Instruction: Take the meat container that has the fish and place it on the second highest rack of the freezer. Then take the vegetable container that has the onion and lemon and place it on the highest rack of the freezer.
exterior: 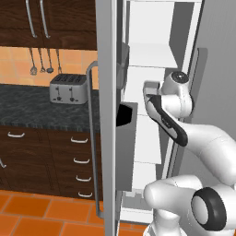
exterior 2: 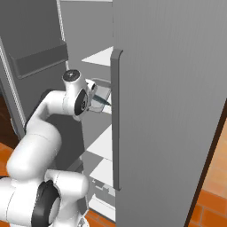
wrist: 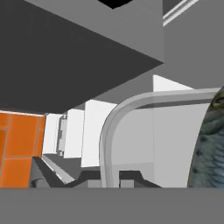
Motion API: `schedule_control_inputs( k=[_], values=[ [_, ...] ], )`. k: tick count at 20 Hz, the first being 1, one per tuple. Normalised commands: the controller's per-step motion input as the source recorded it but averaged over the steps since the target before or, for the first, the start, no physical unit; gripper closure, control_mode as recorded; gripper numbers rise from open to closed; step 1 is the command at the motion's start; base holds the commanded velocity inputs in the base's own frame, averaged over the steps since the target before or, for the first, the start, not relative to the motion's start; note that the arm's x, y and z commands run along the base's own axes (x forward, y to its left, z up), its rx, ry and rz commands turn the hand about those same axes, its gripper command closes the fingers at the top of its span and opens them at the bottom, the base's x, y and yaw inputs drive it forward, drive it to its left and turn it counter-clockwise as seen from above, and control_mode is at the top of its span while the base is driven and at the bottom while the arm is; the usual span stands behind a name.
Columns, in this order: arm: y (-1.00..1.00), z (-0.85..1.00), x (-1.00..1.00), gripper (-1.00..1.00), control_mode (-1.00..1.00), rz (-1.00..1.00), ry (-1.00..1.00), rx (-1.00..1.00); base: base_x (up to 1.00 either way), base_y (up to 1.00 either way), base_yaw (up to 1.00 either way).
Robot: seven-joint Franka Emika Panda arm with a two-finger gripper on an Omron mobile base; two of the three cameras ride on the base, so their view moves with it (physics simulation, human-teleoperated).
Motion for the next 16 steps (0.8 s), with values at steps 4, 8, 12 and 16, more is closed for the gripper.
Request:
schedule_control_inputs(
  k=[4,8,12,16],
  values=[
    [0.00,0.00,0.42,1.00,-1.00,0.00,0.00,0.00,0.00,0.00,0.00],
    [-0.13,-0.05,0.29,1.00,-1.00,0.00,0.02,0.00,0.00,0.00,0.00],
    [-0.20,-0.23,0.24,1.00,-1.00,0.00,0.00,0.00,0.00,0.00,0.00],
    [-0.11,-0.46,0.16,1.00,-1.00,0.00,0.00,0.00,0.00,0.00,0.00]
  ],
)
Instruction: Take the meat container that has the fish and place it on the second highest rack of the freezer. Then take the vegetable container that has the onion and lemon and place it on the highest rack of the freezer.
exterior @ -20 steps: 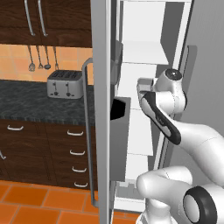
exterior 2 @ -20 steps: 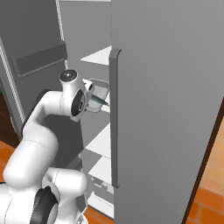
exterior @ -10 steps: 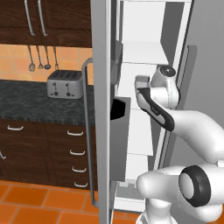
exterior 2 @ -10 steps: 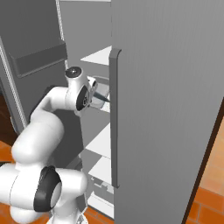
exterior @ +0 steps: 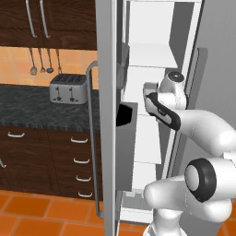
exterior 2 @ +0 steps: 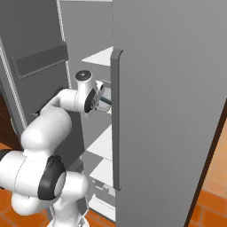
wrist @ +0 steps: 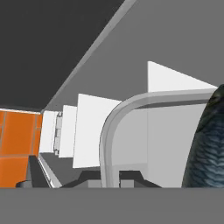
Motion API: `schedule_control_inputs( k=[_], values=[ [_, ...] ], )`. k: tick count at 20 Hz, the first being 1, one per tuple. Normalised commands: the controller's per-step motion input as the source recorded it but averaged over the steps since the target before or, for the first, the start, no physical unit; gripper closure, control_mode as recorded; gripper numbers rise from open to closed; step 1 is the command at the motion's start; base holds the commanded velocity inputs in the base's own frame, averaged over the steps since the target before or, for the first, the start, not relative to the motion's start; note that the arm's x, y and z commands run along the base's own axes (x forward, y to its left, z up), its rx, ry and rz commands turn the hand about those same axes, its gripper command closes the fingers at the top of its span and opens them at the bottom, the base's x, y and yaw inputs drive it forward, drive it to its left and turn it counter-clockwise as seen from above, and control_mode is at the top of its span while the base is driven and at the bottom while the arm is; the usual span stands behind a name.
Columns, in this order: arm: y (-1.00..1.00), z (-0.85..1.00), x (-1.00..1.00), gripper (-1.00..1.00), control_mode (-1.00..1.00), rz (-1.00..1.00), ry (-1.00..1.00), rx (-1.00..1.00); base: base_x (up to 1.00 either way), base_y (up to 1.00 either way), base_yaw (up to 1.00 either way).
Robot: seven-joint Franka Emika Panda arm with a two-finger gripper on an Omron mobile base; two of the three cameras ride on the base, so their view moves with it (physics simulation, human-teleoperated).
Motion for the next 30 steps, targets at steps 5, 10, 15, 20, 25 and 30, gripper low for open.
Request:
schedule_control_inputs(
  k=[5,10,15,20,25,30],
  values=[
    [-0.01,-0.25,0.07,1.00,-1.00,0.00,-0.01,0.00,0.00,0.00,0.00],
    [0.00,-0.03,0.25,1.00,-1.00,0.00,0.00,0.00,0.00,0.00,0.00],
    [-0.09,-0.05,0.37,1.00,-1.00,0.00,0.00,0.00,0.00,0.00,0.00],
    [-0.03,-0.18,0.22,1.00,-1.00,0.00,0.00,0.00,0.00,0.00,0.00],
    [0.00,-0.09,0.16,1.00,-1.00,0.00,0.00,0.00,0.00,0.00,0.00],
    [0.00,-0.21,0.21,1.00,-1.00,0.00,0.00,0.00,0.00,0.00,0.00]
  ],
)
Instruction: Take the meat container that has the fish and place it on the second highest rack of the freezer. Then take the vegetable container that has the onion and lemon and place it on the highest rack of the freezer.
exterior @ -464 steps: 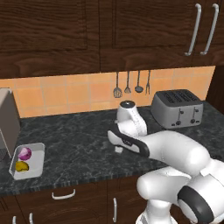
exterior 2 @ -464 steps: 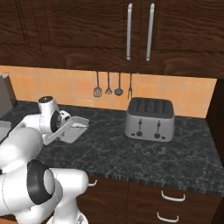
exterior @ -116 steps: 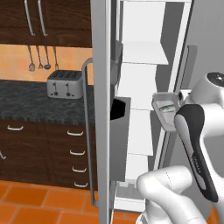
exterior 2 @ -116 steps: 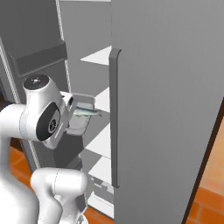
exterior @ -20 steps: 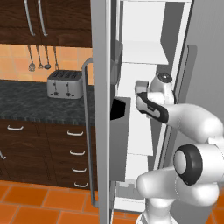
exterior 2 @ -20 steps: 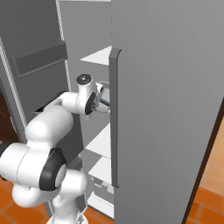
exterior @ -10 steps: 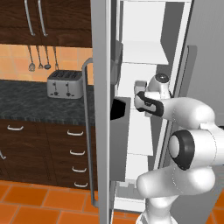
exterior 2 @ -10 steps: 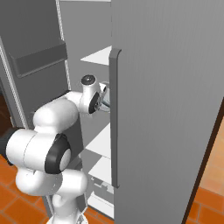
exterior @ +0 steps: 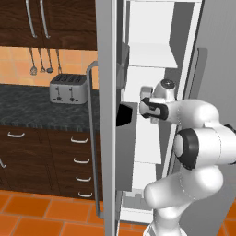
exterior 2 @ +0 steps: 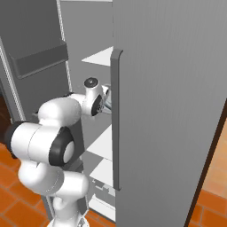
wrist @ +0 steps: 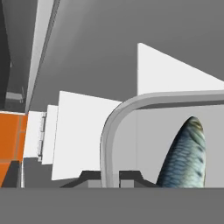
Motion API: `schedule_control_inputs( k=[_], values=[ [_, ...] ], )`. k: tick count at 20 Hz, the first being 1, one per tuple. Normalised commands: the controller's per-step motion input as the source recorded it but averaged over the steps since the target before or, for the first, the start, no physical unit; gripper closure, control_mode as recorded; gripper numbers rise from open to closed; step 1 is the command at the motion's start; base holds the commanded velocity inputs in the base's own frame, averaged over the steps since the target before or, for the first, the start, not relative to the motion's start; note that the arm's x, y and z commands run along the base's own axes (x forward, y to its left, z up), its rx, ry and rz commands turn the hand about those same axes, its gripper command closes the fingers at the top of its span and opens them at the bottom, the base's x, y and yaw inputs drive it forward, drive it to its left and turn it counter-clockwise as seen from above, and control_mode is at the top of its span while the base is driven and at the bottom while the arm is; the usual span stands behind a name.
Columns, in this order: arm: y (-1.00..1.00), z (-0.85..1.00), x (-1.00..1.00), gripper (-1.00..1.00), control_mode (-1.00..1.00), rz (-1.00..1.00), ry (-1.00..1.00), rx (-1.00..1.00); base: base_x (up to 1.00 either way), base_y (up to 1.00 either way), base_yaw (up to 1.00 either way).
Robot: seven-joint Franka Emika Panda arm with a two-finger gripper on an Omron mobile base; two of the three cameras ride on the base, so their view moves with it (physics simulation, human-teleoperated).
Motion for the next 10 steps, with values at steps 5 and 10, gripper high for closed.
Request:
schedule_control_inputs(
  k=[5,10],
  values=[
    [0.00,-0.06,0.34,1.00,-1.00,0.00,0.00,0.00,0.00,0.00,0.00],
    [-0.17,-0.01,0.47,1.00,-1.00,0.00,0.00,0.00,0.00,0.00,0.00]
  ],
)
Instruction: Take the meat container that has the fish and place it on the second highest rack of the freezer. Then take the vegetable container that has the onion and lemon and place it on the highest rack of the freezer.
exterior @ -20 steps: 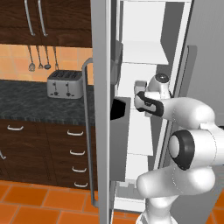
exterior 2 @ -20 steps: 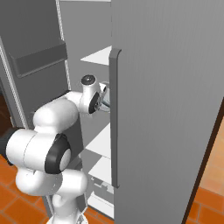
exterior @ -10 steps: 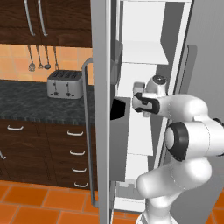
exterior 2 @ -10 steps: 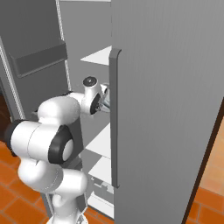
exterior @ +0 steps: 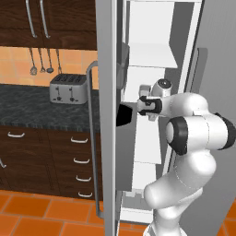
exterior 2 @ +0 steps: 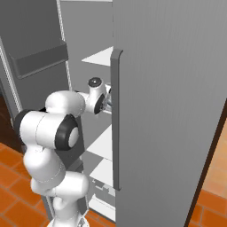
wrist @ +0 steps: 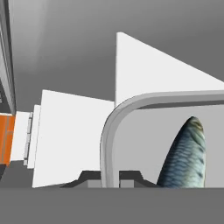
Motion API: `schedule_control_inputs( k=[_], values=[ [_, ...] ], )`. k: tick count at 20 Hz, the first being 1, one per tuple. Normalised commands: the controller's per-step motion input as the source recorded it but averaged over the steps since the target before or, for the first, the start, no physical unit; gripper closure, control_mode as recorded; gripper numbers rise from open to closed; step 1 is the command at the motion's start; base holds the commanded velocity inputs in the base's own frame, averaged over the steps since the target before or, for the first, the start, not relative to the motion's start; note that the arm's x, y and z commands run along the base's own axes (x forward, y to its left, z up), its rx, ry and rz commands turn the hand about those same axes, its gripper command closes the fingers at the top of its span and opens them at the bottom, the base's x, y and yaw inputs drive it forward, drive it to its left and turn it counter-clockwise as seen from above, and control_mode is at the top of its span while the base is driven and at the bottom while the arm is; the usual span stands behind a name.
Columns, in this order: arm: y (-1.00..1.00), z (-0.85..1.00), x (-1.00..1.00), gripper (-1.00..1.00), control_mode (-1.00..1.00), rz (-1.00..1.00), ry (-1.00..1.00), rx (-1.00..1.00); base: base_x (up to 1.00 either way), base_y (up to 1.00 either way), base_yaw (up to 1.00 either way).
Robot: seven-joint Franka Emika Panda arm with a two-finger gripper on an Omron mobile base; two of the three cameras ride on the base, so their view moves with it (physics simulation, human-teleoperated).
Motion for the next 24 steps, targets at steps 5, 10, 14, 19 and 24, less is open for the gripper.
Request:
schedule_control_inputs(
  k=[5,10,14,19,24],
  values=[
    [-0.19,-0.16,0.32,1.00,-1.00,0.00,0.00,0.00,0.00,0.00,0.00],
    [-0.11,-0.21,0.27,1.00,-1.00,0.00,0.00,0.00,0.00,0.00,0.00],
    [-0.07,-0.23,0.24,1.00,-1.00,0.00,0.00,0.00,0.00,0.00,0.00],
    [-0.01,-0.24,0.26,1.00,-1.00,0.00,0.00,0.00,0.00,0.00,0.00],
    [0.00,-0.08,0.23,1.00,-1.00,0.00,0.00,0.00,0.00,0.00,0.00]
  ],
)
